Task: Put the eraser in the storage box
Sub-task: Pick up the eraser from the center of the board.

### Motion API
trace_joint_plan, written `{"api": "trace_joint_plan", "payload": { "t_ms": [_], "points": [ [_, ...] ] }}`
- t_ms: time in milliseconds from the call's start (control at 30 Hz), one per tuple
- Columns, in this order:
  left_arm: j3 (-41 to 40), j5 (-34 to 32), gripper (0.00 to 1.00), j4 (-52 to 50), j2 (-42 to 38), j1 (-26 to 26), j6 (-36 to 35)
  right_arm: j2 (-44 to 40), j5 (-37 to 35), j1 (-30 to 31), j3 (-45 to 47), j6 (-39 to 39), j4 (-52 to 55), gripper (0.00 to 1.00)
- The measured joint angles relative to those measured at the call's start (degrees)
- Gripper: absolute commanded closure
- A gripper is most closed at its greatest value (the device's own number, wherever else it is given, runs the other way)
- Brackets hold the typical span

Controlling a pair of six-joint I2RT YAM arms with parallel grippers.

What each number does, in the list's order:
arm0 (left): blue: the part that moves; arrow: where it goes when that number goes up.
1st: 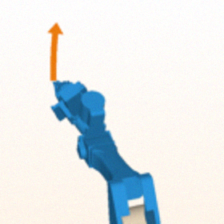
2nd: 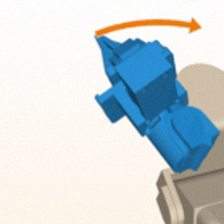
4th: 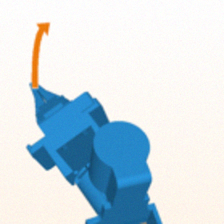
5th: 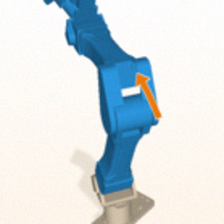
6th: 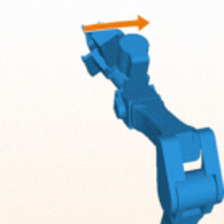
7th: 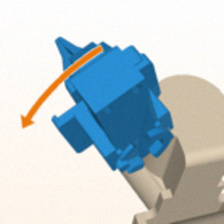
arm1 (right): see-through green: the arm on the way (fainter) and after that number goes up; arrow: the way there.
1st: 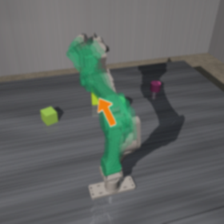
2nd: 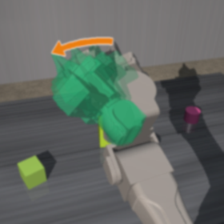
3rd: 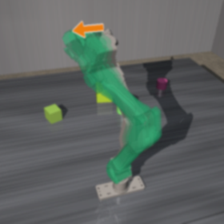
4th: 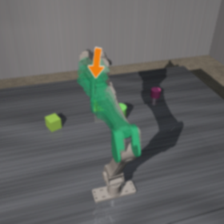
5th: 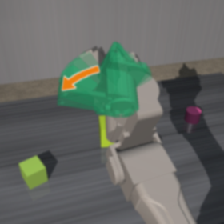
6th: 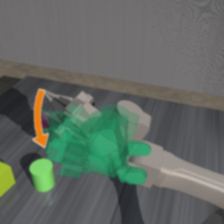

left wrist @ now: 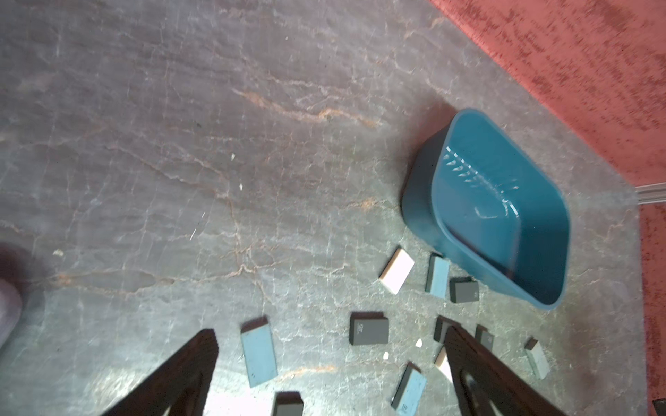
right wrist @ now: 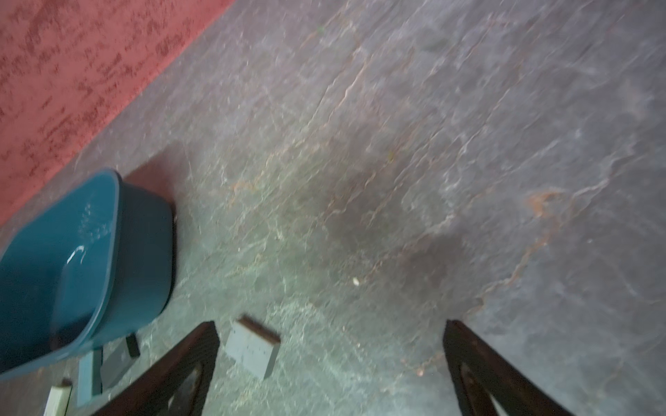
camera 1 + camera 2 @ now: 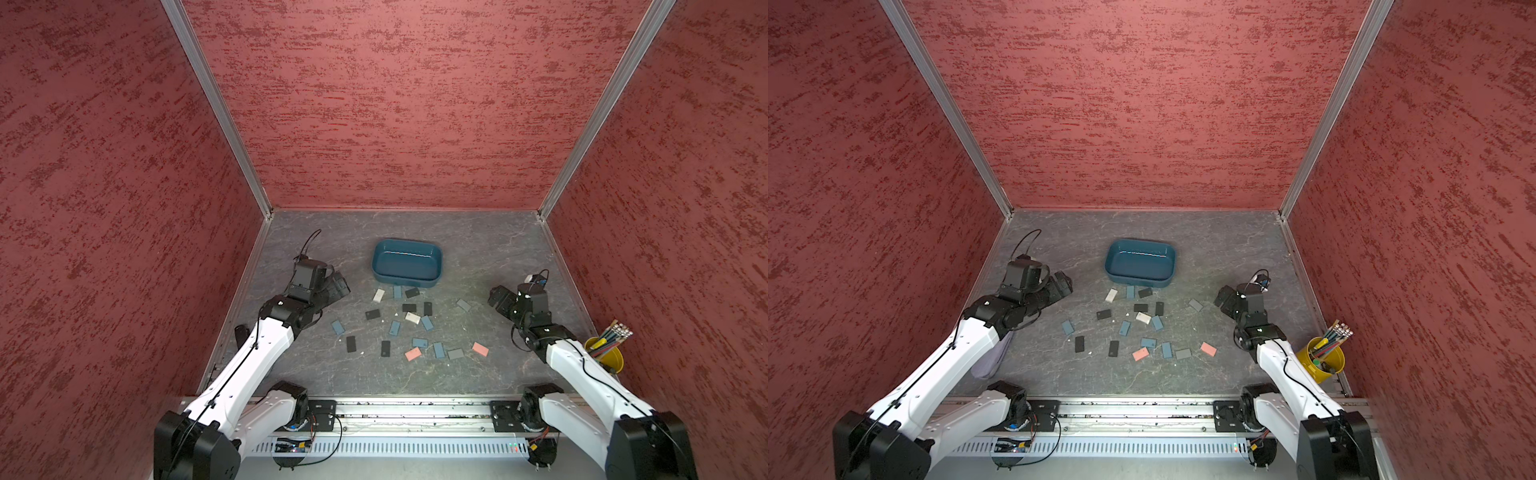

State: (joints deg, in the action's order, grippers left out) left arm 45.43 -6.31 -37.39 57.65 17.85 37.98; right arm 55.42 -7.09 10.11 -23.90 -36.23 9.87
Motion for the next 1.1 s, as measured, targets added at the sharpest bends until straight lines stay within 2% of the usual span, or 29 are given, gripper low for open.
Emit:
{"api": "trace_joint_plan", "payload": {
  "t_ms": [300, 533, 767, 833, 1100],
  "points": [
    [-0.33, 0.07, 0.0, -4.11, 0.37, 2.1, 1.05, 8.24, 0.87, 10.23, -1.79, 0.28, 2.32, 0.05],
    [-0.63, -0.24, 0.0, -7.5, 0.98, 4.66, 2.47, 16.24, -0.15, 16.76, -7.98, 2.73, 3.67, 0.07],
    [-0.63, -0.37, 0.0, -9.97, 2.1, 6.71, 4.04, 21.35, -2.29, 17.49, -14.47, 7.43, 5.95, 0.12],
    [-0.63, -0.42, 0.0, -10.54, 2.14, 6.99, 4.5, 22.49, -3.1, 17.51, -15.76, 8.66, 7.04, 0.19],
    [-0.63, -0.44, 0.0, -11.82, 2.14, 7.58, 5.4, 26.05, -3.65, 17.55, -17.0, 11.26, 9.33, 0.27]
  ]
}}
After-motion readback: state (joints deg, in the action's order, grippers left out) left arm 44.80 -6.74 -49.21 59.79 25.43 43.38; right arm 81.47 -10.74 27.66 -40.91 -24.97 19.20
